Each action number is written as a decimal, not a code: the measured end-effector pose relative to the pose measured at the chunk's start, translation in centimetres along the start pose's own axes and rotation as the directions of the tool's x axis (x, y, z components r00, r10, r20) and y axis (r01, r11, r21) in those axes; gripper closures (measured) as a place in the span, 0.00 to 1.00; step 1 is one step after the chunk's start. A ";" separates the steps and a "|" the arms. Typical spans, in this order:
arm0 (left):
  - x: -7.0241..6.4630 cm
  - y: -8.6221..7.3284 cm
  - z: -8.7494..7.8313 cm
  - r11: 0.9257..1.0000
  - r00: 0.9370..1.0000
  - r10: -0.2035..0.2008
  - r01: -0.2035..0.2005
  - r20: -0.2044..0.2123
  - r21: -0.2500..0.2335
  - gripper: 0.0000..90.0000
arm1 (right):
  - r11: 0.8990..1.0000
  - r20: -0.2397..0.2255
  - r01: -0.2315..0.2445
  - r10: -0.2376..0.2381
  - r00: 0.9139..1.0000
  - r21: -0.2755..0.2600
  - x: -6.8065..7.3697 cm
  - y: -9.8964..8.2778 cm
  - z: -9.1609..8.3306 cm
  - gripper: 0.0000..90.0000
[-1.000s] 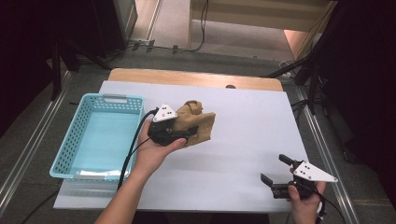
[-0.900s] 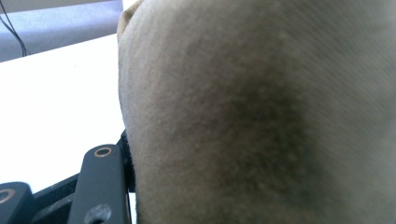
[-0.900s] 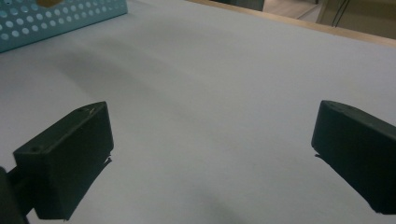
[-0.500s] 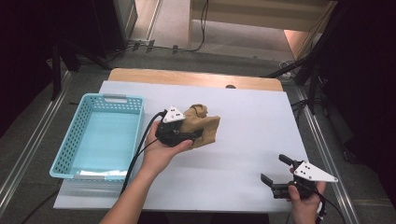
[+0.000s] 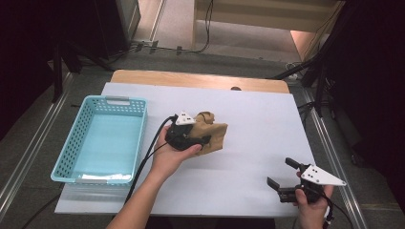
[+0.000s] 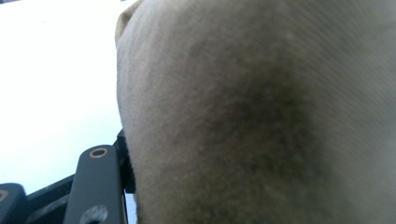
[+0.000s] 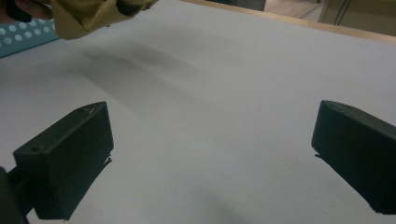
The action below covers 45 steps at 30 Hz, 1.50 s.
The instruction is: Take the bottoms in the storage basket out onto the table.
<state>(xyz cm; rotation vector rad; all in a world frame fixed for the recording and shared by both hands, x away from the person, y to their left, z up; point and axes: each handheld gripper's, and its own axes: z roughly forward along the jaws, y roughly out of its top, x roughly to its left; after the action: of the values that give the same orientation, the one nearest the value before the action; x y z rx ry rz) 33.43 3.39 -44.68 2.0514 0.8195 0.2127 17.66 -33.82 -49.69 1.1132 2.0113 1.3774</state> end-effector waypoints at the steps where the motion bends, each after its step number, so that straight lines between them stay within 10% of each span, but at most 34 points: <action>1: 0.0 0.0 0.0 1.000 1.000 0.000 0.000 0.000 0.000 0.38 | 1.000 0.000 0.000 0.000 1.000 0.000 0.0 0.0 0.0 0.00; 32: -0.3 -1.8 3.2 0.994 0.999 0.037 -0.033 -0.033 0.101 0.32 | 1.000 0.005 -0.002 0.002 1.000 0.007 -0.2 -0.1 0.0 0.00; 45: -0.4 -2.1 3.4 0.990 0.997 0.063 -0.058 -0.037 0.128 0.11 | 1.000 0.006 0.001 -0.001 1.000 0.007 -0.2 -0.1 0.1 0.00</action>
<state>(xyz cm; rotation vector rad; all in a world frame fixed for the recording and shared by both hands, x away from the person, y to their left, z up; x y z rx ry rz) 33.60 1.67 -48.28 2.1997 0.8152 0.2425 17.81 -33.92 -49.86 1.1177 2.0143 1.3658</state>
